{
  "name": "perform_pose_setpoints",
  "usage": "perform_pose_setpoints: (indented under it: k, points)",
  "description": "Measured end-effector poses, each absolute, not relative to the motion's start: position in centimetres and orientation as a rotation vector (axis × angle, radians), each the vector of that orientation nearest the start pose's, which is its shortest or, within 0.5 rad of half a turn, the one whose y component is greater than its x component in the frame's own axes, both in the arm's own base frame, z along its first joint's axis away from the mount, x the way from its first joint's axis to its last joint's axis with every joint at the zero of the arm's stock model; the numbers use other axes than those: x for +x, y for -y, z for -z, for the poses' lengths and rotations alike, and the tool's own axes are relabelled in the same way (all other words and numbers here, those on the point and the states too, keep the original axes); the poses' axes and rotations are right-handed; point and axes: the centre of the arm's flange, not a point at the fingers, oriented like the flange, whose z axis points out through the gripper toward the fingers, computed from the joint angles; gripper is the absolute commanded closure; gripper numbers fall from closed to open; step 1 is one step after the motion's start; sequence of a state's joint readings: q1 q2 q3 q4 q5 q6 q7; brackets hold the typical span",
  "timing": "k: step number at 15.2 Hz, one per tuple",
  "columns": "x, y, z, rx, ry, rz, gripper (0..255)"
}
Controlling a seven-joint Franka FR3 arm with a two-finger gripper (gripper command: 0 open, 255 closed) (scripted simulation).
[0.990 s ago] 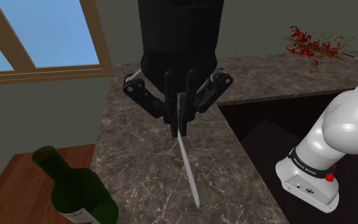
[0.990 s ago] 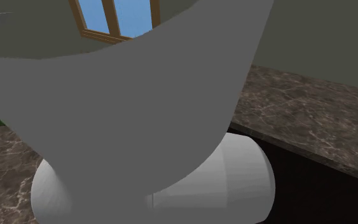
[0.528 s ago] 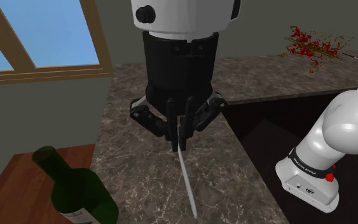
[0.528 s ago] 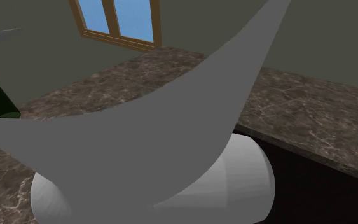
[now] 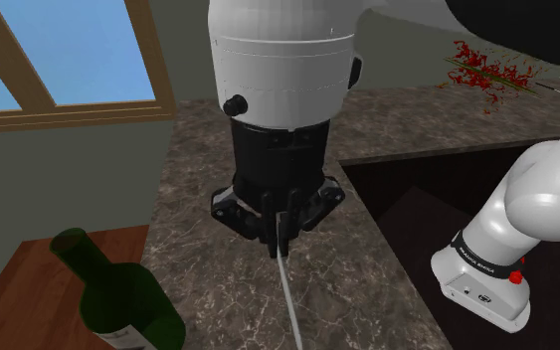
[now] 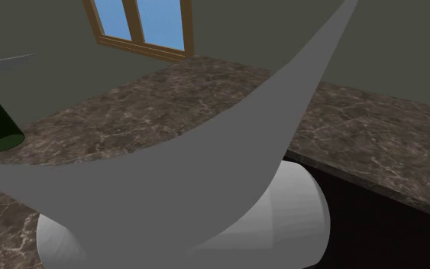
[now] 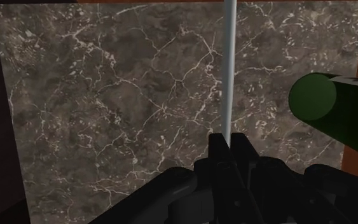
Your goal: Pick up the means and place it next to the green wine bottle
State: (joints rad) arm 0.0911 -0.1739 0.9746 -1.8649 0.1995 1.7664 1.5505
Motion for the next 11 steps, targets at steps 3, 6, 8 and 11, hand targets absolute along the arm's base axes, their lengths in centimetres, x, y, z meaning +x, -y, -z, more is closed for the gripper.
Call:
perform_pose_setpoints:
  k: [3,6,8,11]
  points:
    - [21.9,-48.9,-53.5,-3.015,-0.819,-0.078,255]
    - [21.8,-48.8,-51.8,-3.015,-0.819,-0.077,255]
    - [21.8,-48.9,-50.7,-3.015,-0.819,-0.078,255]
    - [21.7,-48.8,-49.2,-3.015,-0.819,-0.077,255]
